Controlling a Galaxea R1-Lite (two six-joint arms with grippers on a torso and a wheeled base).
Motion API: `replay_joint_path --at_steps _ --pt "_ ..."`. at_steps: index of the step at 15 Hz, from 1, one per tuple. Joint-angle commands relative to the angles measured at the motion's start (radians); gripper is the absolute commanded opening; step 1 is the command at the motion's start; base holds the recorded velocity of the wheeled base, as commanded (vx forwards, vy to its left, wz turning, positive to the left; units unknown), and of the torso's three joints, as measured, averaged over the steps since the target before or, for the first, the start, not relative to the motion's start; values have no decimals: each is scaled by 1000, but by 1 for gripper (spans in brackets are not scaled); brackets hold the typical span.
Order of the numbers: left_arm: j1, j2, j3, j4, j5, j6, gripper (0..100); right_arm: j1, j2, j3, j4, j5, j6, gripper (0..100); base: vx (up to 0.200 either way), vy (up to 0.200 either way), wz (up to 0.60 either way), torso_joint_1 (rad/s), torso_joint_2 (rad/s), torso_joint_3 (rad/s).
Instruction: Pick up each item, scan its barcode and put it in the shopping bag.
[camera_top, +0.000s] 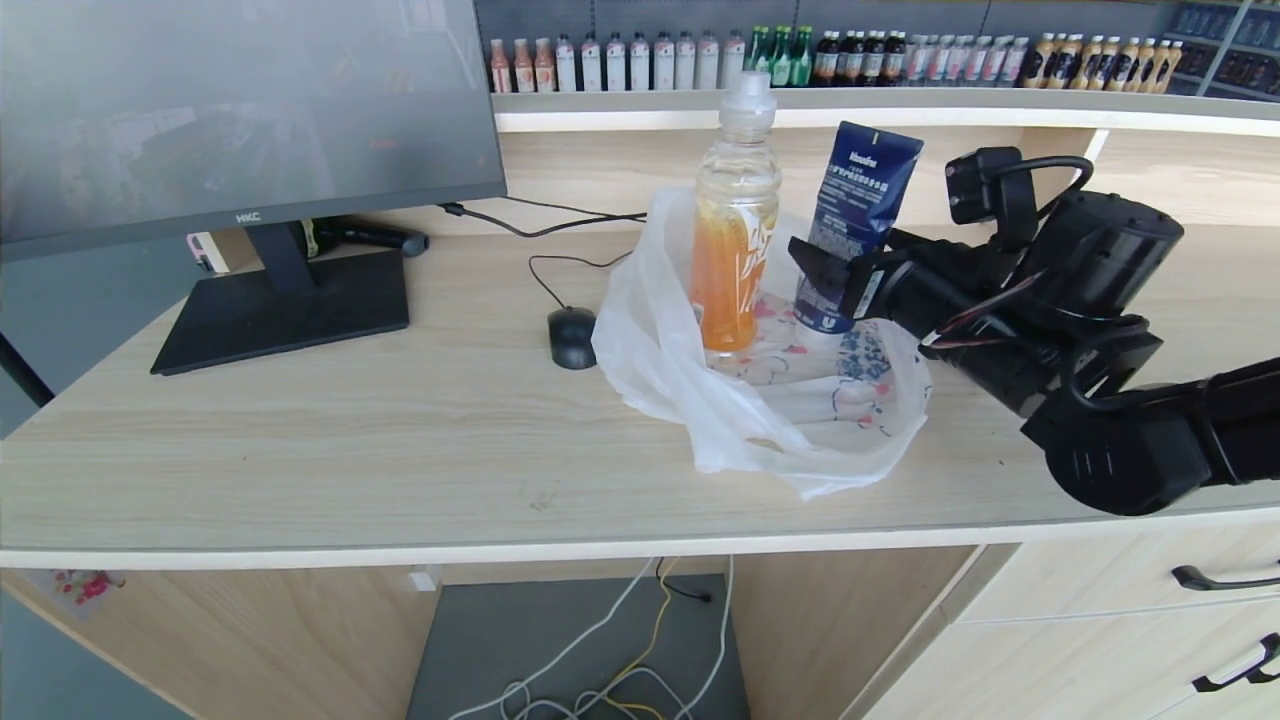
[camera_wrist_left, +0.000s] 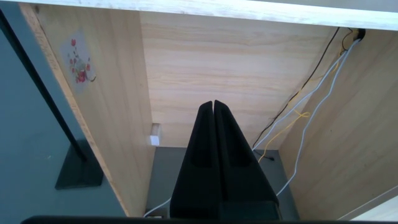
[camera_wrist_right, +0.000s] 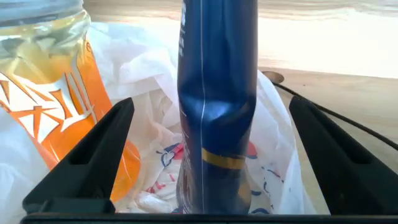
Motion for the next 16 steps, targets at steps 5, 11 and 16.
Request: replay_joint_path --at_steps 5,11,16 --pt "0 0 0 0 0 0 0 -4 -398 302 -4 -45 40 100 0 0 0 0 0 0" --pt "0 0 0 0 0 0 0 -12 -898 919 0 -100 106 100 0 0 0 0 0 0" --pt "0 0 0 0 0 3 0 -9 -1133 1055 280 -99 81 100 0 0 0 0 0 0"
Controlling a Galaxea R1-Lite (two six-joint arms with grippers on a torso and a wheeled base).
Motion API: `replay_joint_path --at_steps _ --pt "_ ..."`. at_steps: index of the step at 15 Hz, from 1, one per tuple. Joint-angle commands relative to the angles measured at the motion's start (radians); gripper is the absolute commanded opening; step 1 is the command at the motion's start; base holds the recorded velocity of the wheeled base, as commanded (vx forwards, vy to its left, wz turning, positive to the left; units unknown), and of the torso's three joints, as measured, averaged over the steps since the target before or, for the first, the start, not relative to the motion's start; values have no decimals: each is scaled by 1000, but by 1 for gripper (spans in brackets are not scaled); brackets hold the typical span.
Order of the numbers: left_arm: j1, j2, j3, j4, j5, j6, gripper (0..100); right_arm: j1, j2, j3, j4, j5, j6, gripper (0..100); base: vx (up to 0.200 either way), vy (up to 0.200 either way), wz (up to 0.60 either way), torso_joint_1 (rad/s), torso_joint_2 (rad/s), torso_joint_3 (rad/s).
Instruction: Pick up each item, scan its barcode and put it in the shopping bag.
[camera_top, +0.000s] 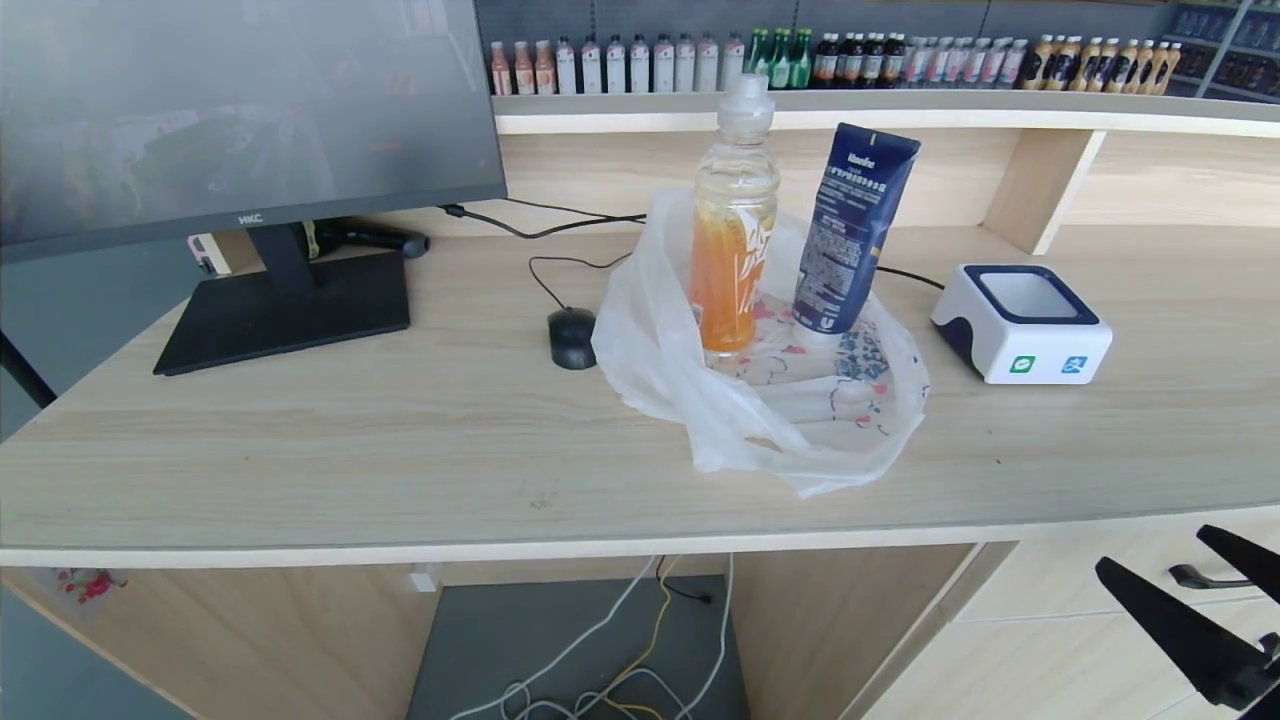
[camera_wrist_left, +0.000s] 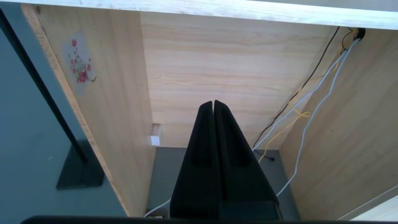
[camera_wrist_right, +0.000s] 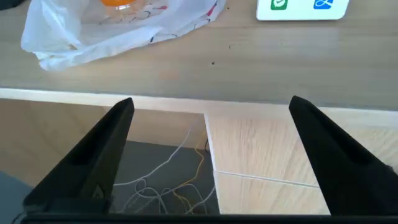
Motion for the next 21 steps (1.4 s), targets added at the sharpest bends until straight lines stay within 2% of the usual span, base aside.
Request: replay_joint_path --at_steps 1,4,5,6,8,10,12,14,17,21 --pt "0 0 0 -1 0 -1 0 1 -226 18 194 0 -4 100 0 0 0 0 0 0" --pt "0 0 0 1 0 -1 0 7 -486 18 566 1 -10 100 0 0 0 0 0 0" --pt "0 0 0 -1 0 -1 0 32 -687 18 792 1 -47 100 0 0 0 0 0 0" --pt "0 0 0 1 0 -1 0 36 -784 7 885 6 -62 100 0 0 0 0 0 0" --pt "0 0 0 1 0 -1 0 42 -756 16 841 11 -67 100 0 0 0 0 0 0" --pt "0 0 0 1 0 -1 0 -10 -709 16 849 14 -65 100 0 0 0 0 0 0" --pt "0 0 0 -1 0 -1 0 -186 -696 16 849 14 -67 100 0 0 0 0 0 0" --pt "0 0 0 -1 0 -4 0 -303 -749 16 849 14 -64 100 0 0 0 0 0 0" --pt "0 0 0 -1 0 -1 0 -366 -851 15 849 15 -73 100 0 0 0 0 0 0" --pt "0 0 0 1 0 1 0 -355 -891 16 852 20 -50 100 0 0 0 0 0 0"
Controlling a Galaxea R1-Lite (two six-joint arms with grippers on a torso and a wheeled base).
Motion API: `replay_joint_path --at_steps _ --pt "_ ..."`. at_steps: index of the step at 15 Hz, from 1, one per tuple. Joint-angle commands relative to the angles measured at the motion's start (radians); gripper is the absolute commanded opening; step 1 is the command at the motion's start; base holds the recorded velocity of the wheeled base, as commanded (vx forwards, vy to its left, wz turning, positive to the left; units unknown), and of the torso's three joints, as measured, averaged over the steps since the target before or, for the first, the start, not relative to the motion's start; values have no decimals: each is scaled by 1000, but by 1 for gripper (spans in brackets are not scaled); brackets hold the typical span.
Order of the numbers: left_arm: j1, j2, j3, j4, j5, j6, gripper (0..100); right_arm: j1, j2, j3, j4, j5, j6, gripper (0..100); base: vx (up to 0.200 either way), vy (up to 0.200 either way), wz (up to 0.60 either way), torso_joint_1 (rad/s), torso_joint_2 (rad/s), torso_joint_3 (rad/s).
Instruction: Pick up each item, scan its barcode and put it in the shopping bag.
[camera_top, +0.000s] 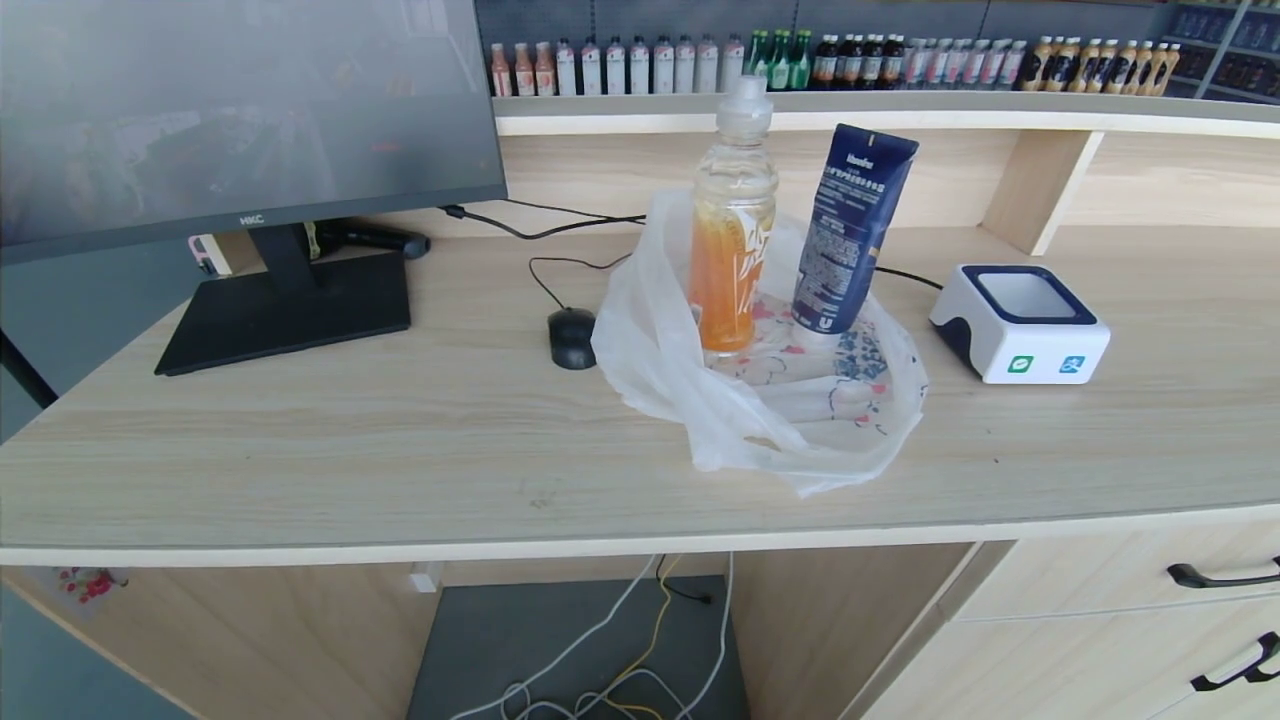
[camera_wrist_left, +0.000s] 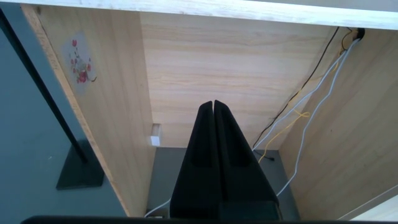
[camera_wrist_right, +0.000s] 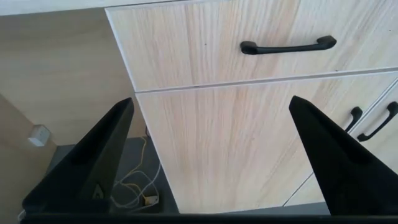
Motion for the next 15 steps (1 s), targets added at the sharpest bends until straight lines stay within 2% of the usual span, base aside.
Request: replay_joint_path --at_steps 1,8,12,15 --pt "0 0 0 -1 0 1 0 -2 -17 0 0 0 -4 100 0 0 0 0 0 0" --pt "0 0 0 -1 0 -9 0 -2 -17 0 0 0 -1 100 0 0 0 0 0 0" --pt "0 0 0 -1 0 -12 0 -2 -17 0 0 0 -1 100 -200 0 0 4 2 5" --pt "0 0 0 -1 0 -12 0 -2 -17 0 0 0 -1 100 0 0 0 0 0 0"
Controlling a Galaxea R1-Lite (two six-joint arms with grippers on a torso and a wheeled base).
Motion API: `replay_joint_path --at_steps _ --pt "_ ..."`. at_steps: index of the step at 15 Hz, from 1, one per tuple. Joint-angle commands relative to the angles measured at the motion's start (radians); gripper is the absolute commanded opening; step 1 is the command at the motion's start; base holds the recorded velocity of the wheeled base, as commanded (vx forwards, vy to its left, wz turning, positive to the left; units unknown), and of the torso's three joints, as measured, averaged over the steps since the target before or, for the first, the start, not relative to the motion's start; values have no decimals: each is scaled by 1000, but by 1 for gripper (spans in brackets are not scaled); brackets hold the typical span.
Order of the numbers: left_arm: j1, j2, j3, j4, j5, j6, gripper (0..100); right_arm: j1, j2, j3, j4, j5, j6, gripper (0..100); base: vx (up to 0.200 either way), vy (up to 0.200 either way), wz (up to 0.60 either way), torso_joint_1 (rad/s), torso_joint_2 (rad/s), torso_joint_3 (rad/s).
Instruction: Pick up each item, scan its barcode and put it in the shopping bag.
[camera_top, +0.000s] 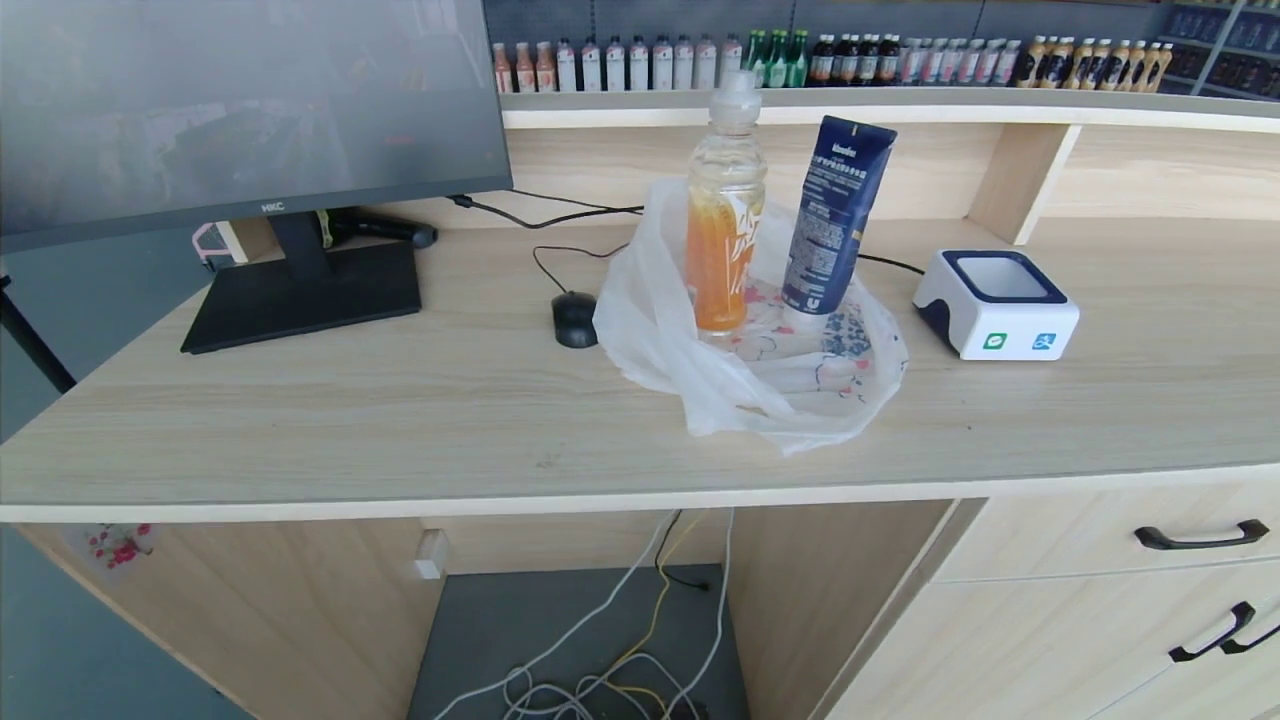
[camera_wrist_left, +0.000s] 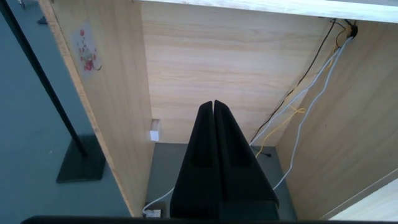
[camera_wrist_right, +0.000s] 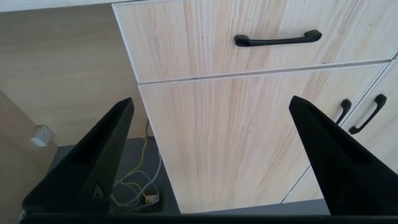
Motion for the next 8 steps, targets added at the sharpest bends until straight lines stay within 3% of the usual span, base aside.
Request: replay_joint_path --at_steps 1,5,8 --pt "0 0 0 0 0 0 0 0 2 0 0 1 0 100 0 0 0 0 0 0" --pt "0 0 0 0 0 -2 0 0 2 0 0 1 -2 100 0 0 0 0 0 0" --pt "0 0 0 0 0 -2 0 0 2 0 0 1 -2 100 0 -200 0 5 1 2"
